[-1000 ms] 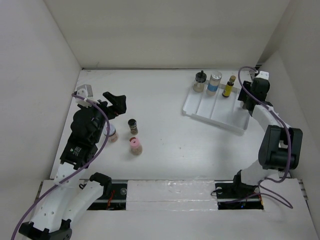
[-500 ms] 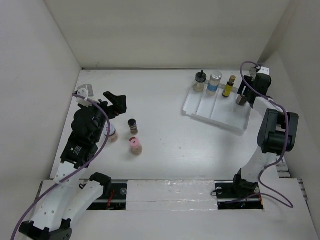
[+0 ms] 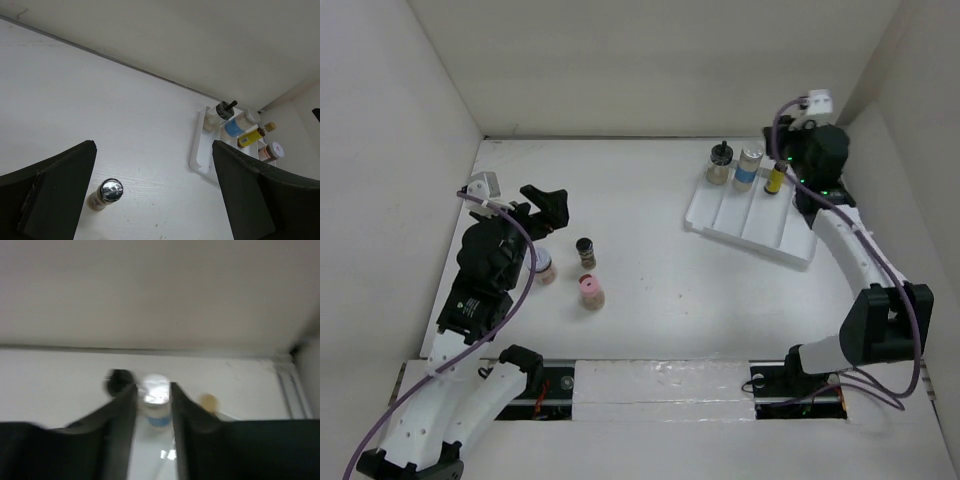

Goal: Organize the condiment bottles

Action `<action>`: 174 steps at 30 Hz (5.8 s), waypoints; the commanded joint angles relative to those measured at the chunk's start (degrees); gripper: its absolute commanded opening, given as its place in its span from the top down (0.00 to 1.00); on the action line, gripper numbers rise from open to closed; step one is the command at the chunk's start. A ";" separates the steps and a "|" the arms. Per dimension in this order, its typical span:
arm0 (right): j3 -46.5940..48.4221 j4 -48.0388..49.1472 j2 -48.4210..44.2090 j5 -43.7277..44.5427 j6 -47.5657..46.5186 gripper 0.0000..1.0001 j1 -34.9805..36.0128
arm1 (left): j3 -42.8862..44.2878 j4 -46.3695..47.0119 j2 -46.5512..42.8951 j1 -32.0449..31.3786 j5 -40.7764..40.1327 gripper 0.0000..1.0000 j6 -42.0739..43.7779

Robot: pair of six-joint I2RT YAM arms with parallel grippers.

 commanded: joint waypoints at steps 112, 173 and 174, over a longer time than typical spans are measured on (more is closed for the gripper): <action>22.47 -1.02 40.84 -18.11 -18.29 0.02 54.31 | 7.52 -5.48 -1.88 -0.28 -10.03 0.00 -10.26; -8.72 0.73 3.77 8.85 -7.66 0.02 27.14 | 1.62 0.14 2.70 -0.28 -6.16 0.00 -3.50; -8.72 0.73 2.88 8.86 -9.75 0.00 28.63 | 1.62 0.14 2.09 -0.28 -6.16 0.00 -3.50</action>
